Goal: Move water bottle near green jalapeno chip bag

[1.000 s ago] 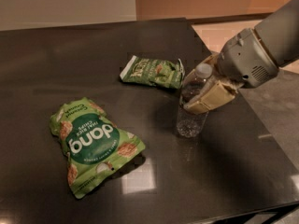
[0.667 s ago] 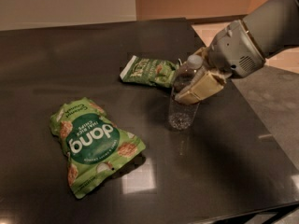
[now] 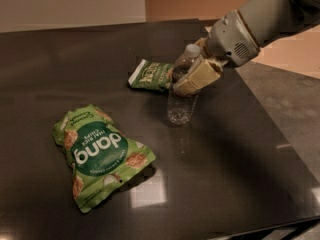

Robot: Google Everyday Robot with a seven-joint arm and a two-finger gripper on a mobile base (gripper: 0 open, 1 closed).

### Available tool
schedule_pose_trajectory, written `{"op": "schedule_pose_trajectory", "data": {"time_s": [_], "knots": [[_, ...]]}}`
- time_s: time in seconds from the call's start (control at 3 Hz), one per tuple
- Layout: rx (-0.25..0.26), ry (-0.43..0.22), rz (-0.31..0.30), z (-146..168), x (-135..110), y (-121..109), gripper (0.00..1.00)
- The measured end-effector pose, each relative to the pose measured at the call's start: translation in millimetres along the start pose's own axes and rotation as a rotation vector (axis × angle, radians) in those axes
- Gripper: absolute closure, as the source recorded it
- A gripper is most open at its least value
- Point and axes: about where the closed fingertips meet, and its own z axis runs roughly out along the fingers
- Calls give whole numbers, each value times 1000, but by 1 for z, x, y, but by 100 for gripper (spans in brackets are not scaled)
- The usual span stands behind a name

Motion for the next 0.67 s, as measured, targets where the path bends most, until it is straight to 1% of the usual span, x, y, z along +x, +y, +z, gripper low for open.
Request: {"op": "schedule_pose_trajectory", "data": {"time_s": [0.33, 0.67], "knots": [[-11, 7, 5, 11, -3, -13, 100], [-15, 27, 12, 19, -2, -24, 85]]}}
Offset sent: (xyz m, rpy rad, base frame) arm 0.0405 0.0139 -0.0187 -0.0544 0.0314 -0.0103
